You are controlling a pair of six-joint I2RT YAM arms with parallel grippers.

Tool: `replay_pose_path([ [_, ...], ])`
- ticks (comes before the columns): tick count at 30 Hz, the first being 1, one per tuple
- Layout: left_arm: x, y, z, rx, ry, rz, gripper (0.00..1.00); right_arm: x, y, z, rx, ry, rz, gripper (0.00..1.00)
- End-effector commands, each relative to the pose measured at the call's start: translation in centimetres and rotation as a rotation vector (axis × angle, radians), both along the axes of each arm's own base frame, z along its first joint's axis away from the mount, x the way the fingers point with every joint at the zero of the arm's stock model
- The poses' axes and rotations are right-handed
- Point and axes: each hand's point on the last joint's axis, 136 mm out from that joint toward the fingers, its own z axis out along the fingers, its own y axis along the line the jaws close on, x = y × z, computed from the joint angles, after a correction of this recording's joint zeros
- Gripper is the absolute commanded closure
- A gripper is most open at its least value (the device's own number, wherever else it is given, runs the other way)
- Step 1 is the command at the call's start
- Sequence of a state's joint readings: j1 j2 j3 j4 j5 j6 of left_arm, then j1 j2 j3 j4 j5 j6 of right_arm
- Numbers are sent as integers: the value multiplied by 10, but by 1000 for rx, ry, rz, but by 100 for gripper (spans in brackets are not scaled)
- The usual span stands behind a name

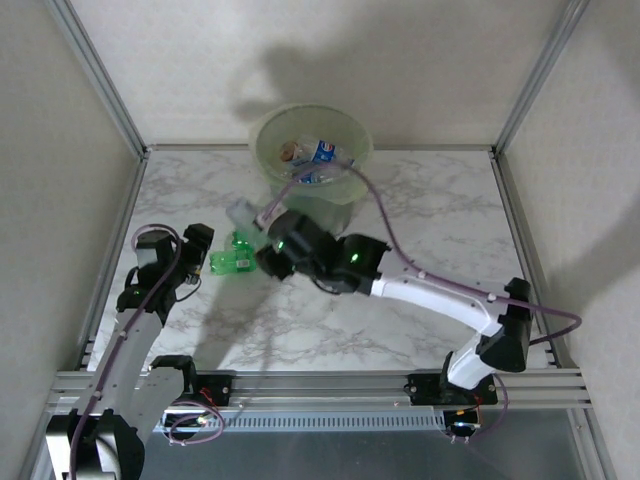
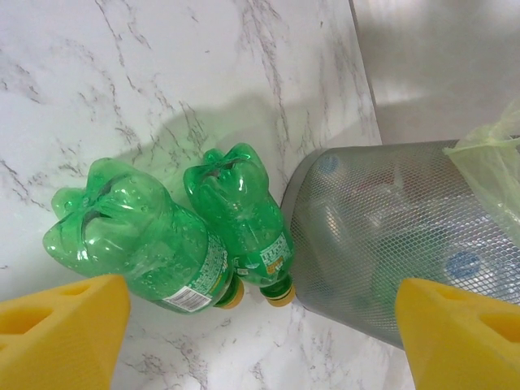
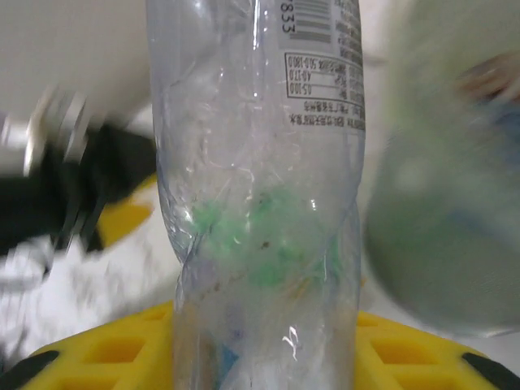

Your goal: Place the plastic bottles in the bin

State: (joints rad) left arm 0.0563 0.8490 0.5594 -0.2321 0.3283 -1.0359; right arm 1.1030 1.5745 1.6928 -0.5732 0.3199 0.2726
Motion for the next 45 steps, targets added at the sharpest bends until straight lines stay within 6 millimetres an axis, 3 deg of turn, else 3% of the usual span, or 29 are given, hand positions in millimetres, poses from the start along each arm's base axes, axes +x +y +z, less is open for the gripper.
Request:
replay_pose_path([
  [1, 2, 5, -1, 24, 4, 6, 16, 44, -38, 51, 131, 0, -180, 57],
  [7, -1, 7, -11, 43, 37, 9, 17, 114, -59, 80, 227, 42, -298, 57],
  [10, -2, 6, -13, 42, 43, 7, 16, 147, -66, 78, 255, 96, -338, 57],
  [12, -2, 6, -14, 40, 46, 7, 17, 161, -61, 72, 288, 145, -328, 57],
  [18, -4, 6, -22, 29, 61, 12, 16, 170, -27, 58, 382, 237, -251, 57],
  [24, -5, 6, -25, 31, 65, 13, 16, 176, -14, 32, 373, 298, -241, 54],
  [30, -7, 7, -24, 40, 63, 15, 15, 177, -12, 22, 367, 316, -244, 28],
  [32, -7, 7, -26, 38, 69, 17, 13, 177, -14, 23, 362, 309, -250, 23],
  [41, -10, 6, -27, 25, 73, 21, 12, 171, -23, 47, 387, 263, -250, 26],
  [45, -11, 5, -30, 13, 83, 20, 11, 146, -20, 68, 384, 204, -207, 27],
])
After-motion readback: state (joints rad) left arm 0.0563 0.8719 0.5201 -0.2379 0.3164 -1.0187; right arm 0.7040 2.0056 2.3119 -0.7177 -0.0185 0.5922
